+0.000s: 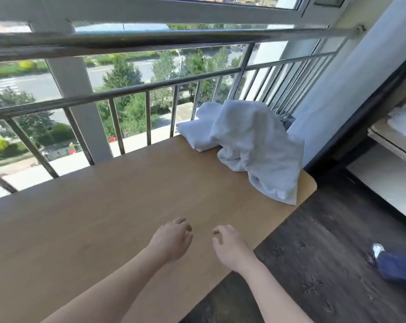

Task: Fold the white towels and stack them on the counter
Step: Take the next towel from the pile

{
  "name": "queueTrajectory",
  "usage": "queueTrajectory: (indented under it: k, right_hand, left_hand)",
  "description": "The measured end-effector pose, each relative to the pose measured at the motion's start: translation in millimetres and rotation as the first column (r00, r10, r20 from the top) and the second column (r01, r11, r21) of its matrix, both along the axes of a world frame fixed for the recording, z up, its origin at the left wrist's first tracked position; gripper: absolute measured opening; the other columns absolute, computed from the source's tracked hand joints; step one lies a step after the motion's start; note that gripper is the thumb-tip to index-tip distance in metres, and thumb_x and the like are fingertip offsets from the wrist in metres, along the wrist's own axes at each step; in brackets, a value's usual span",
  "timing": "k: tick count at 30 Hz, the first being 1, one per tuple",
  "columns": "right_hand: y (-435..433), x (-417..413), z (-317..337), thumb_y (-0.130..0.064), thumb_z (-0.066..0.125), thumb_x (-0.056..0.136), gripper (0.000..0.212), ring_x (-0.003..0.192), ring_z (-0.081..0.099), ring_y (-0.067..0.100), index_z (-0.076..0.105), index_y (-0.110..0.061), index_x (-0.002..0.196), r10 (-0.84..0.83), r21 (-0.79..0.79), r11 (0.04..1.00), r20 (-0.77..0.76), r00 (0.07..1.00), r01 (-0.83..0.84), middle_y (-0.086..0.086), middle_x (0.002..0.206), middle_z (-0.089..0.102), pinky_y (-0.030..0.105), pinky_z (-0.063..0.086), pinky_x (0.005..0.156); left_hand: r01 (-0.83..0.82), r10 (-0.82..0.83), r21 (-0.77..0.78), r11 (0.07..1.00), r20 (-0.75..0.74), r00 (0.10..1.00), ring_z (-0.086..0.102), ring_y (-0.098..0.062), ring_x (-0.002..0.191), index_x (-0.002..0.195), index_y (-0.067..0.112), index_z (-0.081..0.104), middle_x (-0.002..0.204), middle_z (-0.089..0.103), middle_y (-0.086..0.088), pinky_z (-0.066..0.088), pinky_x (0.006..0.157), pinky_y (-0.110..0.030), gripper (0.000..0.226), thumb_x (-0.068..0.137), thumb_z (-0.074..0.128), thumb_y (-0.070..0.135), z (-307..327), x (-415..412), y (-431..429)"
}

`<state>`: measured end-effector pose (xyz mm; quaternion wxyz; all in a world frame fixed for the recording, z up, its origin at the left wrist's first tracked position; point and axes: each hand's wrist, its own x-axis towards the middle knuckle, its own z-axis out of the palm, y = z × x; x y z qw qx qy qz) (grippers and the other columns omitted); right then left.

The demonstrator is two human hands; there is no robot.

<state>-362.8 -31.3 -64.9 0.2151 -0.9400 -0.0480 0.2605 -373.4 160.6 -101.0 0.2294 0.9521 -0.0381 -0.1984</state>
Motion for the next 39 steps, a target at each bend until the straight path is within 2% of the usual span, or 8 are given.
queueTrajectory:
  k: [10, 17, 21, 24, 27, 30, 34, 39]
  right_hand:
    - [-59.8, 133.7, 14.2, -0.028, 0.044, 0.100, 0.041, 0.129, 0.044, 0.019, 0.045, -0.020, 0.140, -0.123, 0.019, 0.992, 0.228, 0.966, 0.122, -0.002, 0.143, 0.044, 0.036, 0.038, 0.105]
    - [-107.4, 228.6, 7.8, -0.023, 0.053, 0.095, 0.040, 0.123, 0.042, 0.028, 0.048, -0.009, 0.131, -0.114, -0.007, 0.992, 0.410, 0.905, 0.127, 0.008, 0.129, 0.049, 0.038, 0.035, 0.099]
    - [-127.0, 271.8, -2.1, -0.034, 0.058, 0.092, 0.048, 0.130, 0.037, 0.028, 0.044, -0.011, 0.132, -0.076, 0.001, 0.996, 0.429, 0.900, 0.084, 0.007, 0.134, 0.043, 0.039, 0.032, 0.105]
    - [-138.4, 298.9, -13.4, -0.046, 0.054, 0.095, 0.061, 0.142, 0.024, 0.032, 0.036, -0.013, 0.143, -0.035, -0.054, 0.997, 0.428, 0.903, 0.064, 0.009, 0.147, 0.031, 0.044, 0.024, 0.114]
    - [-148.7, 321.7, -21.6, -0.048, 0.051, 0.097, 0.067, 0.147, 0.015, 0.035, 0.032, -0.012, 0.149, -0.003, -0.083, 0.995, 0.467, 0.884, 0.047, 0.014, 0.157, 0.022, 0.049, 0.014, 0.119]
    - [-149.2, 337.1, -23.3, -0.047, 0.053, 0.095, 0.063, 0.143, 0.026, 0.035, 0.042, -0.008, 0.143, 0.018, -0.017, 1.000, 0.552, 0.834, -0.011, 0.015, 0.151, 0.036, 0.052, 0.017, 0.117]
    - [-133.2, 343.8, -24.9, -0.052, 0.048, 0.094, 0.062, 0.136, 0.037, 0.034, 0.048, -0.008, 0.138, 0.067, 0.037, 0.993, 0.600, 0.797, -0.112, 0.012, 0.142, 0.046, 0.056, 0.024, 0.113]
    - [-136.7, 377.4, -23.3, -0.046, 0.053, 0.095, 0.058, 0.139, 0.034, 0.036, 0.048, -0.008, 0.139, 0.036, 0.041, 0.996, 0.658, 0.752, -0.084, 0.016, 0.145, 0.043, 0.055, 0.022, 0.115]
  left_hand:
    - [0.008, -0.009, 0.004, 1.000, 0.099, 0.995, 0.051, -0.028, 0.129, 0.135, 0.020, 0.055, 0.154, 0.042, -0.001, 0.040, 0.104, -0.037, 0.039, 0.104, 0.039, 0.039, 34.3, 145.9, -63.2]
    - [-0.201, 0.209, -0.068, 0.977, 0.146, 0.967, 0.053, -0.026, 0.121, 0.134, 0.019, 0.055, 0.135, 0.055, -0.002, 0.042, 0.094, -0.037, 0.042, 0.104, 0.038, 0.042, 45.4, 236.0, -116.0]
    - [-0.418, 0.436, -0.172, 0.892, 0.089, 0.895, 0.057, -0.019, 0.106, 0.103, 0.025, 0.060, 0.111, 0.062, 0.005, 0.046, 0.083, -0.038, 0.048, 0.095, 0.033, 0.063, 41.7, 278.5, -139.3]
    - [-0.607, 0.641, -0.264, 0.749, 0.061, 0.765, 0.059, -0.014, 0.078, 0.075, 0.022, 0.055, 0.081, 0.061, 0.008, 0.043, 0.064, -0.035, 0.061, 0.084, 0.029, 0.077, 35.6, 296.2, -151.5]
    - [-0.780, 0.820, -0.442, 0.442, -0.153, 0.552, 0.063, -0.018, 0.083, 0.097, 0.022, 0.060, 0.093, 0.065, 0.004, 0.049, 0.070, -0.036, 0.055, 0.086, 0.046, 0.074, 30.1, 309.2, -154.2]
    - [-0.794, 0.891, -0.597, 0.113, -0.292, 0.347, 0.065, -0.029, 0.087, 0.116, 0.008, 0.061, 0.105, 0.067, -0.010, 0.053, 0.068, -0.039, 0.056, 0.087, 0.067, 0.055, 28.8, 322.6, -155.3]
    - [-0.683, 0.878, -0.729, -0.044, -0.355, 0.321, 0.066, -0.032, 0.110, 0.124, 0.011, 0.062, 0.119, 0.068, -0.012, 0.055, 0.094, -0.052, 0.040, 0.090, 0.072, 0.029, 31.9, 332.8, -157.0]
    - [-0.562, 0.796, -0.788, -0.249, -0.498, 0.345, 0.070, -0.028, 0.106, 0.129, 0.016, 0.061, 0.120, 0.071, -0.009, 0.058, 0.086, -0.044, 0.033, 0.096, 0.064, 0.017, 31.0, 339.8, -155.8]
